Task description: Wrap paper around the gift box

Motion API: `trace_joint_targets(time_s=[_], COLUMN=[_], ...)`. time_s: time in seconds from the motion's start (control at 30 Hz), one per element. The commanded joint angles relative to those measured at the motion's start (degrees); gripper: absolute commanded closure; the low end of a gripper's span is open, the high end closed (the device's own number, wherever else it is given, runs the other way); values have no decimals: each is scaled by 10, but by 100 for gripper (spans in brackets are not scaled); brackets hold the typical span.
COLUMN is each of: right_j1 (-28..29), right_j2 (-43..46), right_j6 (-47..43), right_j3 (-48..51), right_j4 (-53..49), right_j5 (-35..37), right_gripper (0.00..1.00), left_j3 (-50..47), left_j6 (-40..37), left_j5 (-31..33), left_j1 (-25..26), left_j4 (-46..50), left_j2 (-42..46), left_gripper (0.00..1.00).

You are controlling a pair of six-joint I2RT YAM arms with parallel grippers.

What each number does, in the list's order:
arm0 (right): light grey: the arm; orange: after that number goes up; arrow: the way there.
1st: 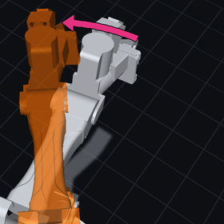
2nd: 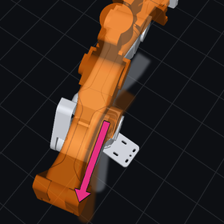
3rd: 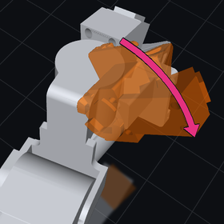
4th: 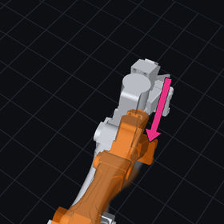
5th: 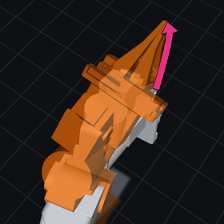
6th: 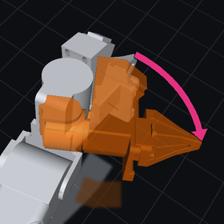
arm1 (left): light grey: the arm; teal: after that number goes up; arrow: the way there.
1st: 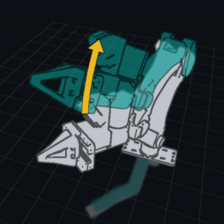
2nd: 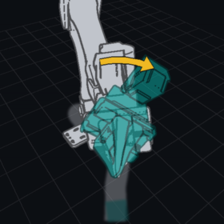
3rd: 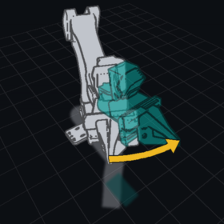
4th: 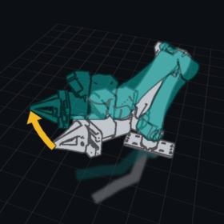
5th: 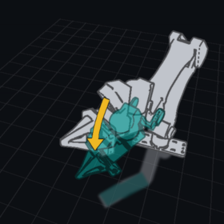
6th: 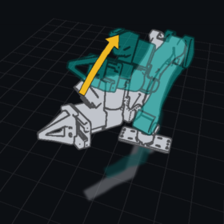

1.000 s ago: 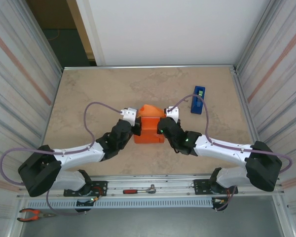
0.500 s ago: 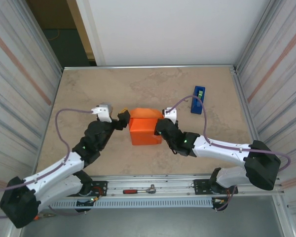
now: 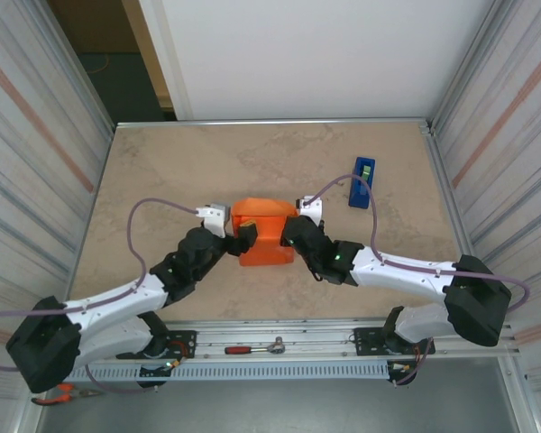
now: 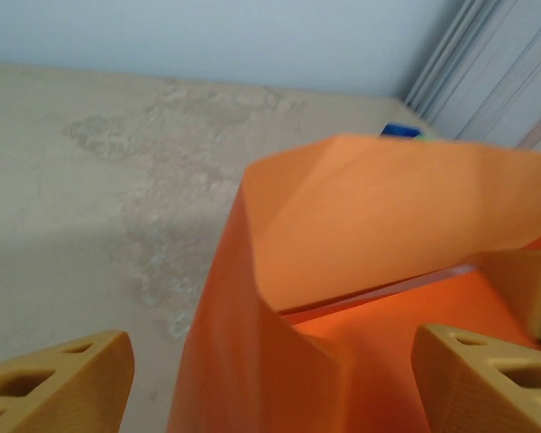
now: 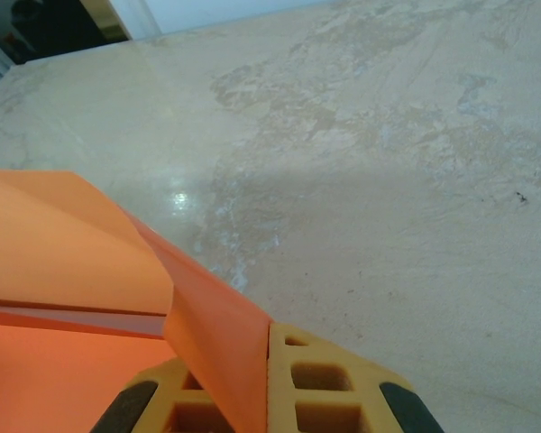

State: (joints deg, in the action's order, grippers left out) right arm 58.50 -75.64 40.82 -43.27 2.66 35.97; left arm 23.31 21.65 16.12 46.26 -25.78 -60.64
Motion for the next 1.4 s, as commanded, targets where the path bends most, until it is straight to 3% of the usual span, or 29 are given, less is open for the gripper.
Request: trace_joint_targets(time_s=[0.0, 0.13, 0.17, 0.27, 0.33, 0.63, 0.93, 1.13, 1.37], right_j1=[3, 3, 2, 0, -3, 5, -31, -38, -26], right_j2=[-11, -2, 2, 30, 56, 114, 141, 69, -9], right_j6=[33, 57, 64, 78, 89, 120, 74, 33, 19], right_j3=[0, -5, -8, -11, -9, -56, -32, -72, -83], right_j4=[-77, -91, -96, -114, -128, -281, -201, -165, -127], right_j5=[-38, -48, -51, -59, -63, -11, -70, -101, -55], right_gripper=[100, 99, 89, 32, 2, 2, 2, 2, 2], left_j3=[44, 49, 47, 38, 28, 11, 23, 35, 45], left_j6=[-29, -31, -31, -24, -14, 14, 18, 17, 16], left_j5=[33, 51, 51, 55, 55, 58, 58, 55, 51], left_j1=[1, -4, -6, -6, -6, -5, -4, -1, 3], left_j4=[-2, 11, 16, 40, 52, 95, 106, 107, 108], left_j2=[-29, -44, -42, -28, -16, 14, 11, -9, -28], left_gripper=[24, 34, 37, 44, 48, 56, 60, 60, 61])
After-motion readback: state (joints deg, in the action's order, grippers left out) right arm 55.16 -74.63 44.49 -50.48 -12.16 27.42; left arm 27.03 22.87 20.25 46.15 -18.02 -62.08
